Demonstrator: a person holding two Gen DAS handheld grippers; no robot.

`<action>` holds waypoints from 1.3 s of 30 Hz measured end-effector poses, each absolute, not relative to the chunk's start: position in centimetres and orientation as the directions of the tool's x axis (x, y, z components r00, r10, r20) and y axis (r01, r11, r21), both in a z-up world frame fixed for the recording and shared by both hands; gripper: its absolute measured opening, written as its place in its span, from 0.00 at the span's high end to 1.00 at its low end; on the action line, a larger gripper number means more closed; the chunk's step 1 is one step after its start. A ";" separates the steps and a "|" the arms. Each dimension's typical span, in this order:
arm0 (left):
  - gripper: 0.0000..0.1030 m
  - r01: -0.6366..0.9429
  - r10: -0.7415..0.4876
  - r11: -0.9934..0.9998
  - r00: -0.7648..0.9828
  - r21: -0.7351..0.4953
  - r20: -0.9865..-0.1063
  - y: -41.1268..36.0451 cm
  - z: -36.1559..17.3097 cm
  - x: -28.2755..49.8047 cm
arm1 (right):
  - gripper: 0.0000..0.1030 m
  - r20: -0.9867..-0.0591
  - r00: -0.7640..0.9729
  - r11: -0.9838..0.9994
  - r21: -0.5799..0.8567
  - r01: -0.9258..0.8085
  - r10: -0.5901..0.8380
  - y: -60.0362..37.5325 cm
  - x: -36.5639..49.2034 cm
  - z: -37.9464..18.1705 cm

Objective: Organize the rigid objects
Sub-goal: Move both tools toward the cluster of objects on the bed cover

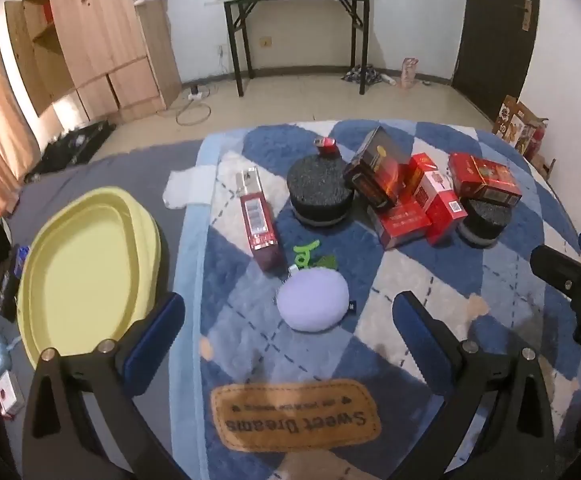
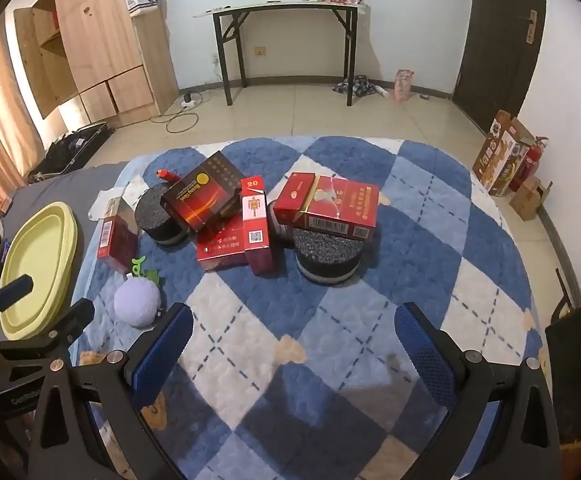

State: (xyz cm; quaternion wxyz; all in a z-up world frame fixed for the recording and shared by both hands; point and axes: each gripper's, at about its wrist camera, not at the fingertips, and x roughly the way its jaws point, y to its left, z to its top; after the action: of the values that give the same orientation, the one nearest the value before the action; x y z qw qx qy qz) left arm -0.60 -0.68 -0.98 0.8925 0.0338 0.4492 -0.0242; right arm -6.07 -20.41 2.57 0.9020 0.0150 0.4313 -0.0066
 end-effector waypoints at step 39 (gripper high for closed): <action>0.00 -0.004 0.000 1.000 0.582 -0.003 -0.813 1.3 0.1 -1.0 | 0.00 -0.813 0.582 0.999 0.024 0.033 0.000 -20.9 -6.2 2.0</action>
State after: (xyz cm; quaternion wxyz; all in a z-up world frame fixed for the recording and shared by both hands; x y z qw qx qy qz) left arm -1.00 1.28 0.06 0.8894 -0.0025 0.4571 0.0011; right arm -6.16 -20.86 1.99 0.8891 0.0184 0.4573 -0.0093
